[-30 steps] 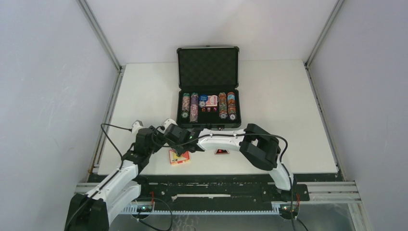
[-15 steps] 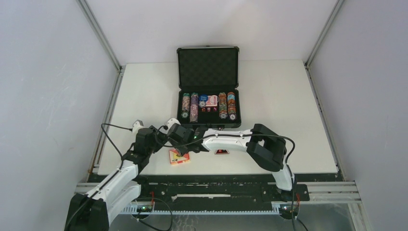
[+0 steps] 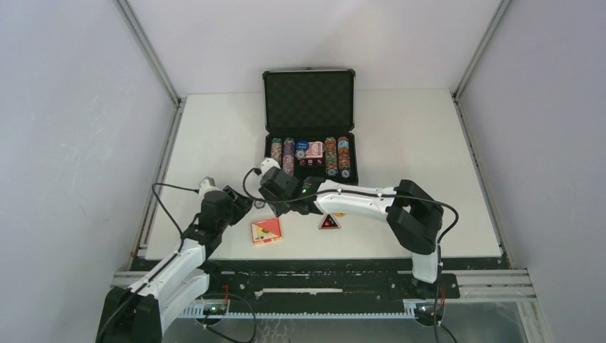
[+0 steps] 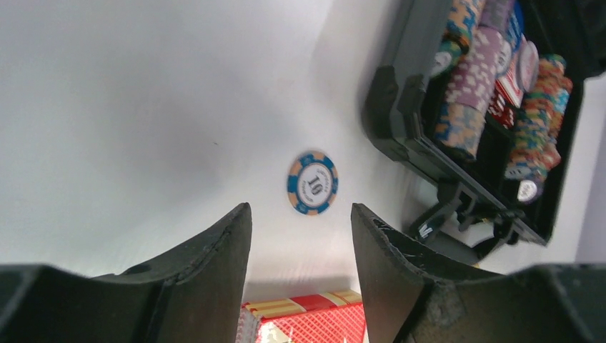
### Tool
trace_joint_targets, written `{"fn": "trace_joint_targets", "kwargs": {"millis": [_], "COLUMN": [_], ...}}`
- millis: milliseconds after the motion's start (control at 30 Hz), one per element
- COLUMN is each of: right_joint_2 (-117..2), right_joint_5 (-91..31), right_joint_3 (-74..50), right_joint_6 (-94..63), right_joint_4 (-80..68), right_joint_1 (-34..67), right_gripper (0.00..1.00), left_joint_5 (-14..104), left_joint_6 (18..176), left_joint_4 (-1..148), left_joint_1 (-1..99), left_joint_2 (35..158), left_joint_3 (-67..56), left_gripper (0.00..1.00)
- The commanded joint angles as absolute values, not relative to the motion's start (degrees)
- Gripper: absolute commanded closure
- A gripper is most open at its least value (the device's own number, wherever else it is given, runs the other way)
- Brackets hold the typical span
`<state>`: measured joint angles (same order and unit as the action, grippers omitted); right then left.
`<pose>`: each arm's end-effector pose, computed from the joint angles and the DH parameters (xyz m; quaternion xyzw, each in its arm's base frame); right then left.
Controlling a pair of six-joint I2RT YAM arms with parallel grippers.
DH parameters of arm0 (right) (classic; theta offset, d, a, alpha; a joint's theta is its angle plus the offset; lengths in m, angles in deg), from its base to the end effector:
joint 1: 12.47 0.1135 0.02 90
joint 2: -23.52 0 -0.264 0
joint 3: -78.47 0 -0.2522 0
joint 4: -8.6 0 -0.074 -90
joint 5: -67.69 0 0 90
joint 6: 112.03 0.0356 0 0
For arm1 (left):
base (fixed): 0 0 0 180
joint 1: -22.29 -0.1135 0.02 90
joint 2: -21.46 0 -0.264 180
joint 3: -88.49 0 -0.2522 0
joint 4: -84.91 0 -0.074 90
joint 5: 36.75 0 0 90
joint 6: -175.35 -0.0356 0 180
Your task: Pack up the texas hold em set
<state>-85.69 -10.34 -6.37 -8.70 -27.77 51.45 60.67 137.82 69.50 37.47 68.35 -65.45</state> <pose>0.1917 0.3748 0.2177 -0.3679 0.8612 0.1335 0.3243 0.1590 -0.0384 0.1519 -0.3123 0.8340 -0.2032 0.4069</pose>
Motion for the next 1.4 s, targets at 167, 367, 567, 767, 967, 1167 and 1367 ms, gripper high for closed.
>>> {"fn": "trace_joint_targets", "kwargs": {"millis": [167, 367, 567, 767, 967, 1167, 1367], "right_joint_2": [-76.3, -71.85, -68.27, -67.41, -67.37, -67.18, -66.73], "right_joint_5": [-7.21, -6.17, -5.16, -4.15, -3.96, -3.71, -2.57], "right_joint_3": [-12.52, -16.47, -19.99, -20.68, -21.21, -22.02, -22.11], "right_joint_6": [-9.33, -9.37, -9.09, -8.55, -7.62, -7.4, -7.96], "right_joint_4": [-27.18, -27.52, -27.72, -27.8, -27.46, -27.32, -27.47], "right_joint_1": [50.84, 50.12, 50.26, 52.6, 54.23, 54.51, 54.28], "right_gripper": [0.57, 0.57, 0.57, 0.57, 0.56, 0.56, 0.56], "left_joint_5": [42.28, 35.68, 28.49, 21.34, 19.14, 18.4, 15.12], "left_joint_6": [132.89, 132.81, 136.09, 139.99, 143.36, 143.74, 145.15], "left_joint_4": [88.06, 94.69, 105.64, 115.94, 123.51, 124.41, 128.61], "left_joint_1": [37.06, 38.29, 39.99, 42.8, 43.12, 43.11, 43.12], "left_joint_2": [71.96, 73.3, 79.58, 90.44, 94.89, 95.54, 98.07], "left_joint_3": [-69.05, -69.32, -69.69, -67.92, -68.25, -68.17, -68.17], "left_gripper": [0.39, 0.38, 0.39, 0.41, 0.45, 0.46, 0.5]}}
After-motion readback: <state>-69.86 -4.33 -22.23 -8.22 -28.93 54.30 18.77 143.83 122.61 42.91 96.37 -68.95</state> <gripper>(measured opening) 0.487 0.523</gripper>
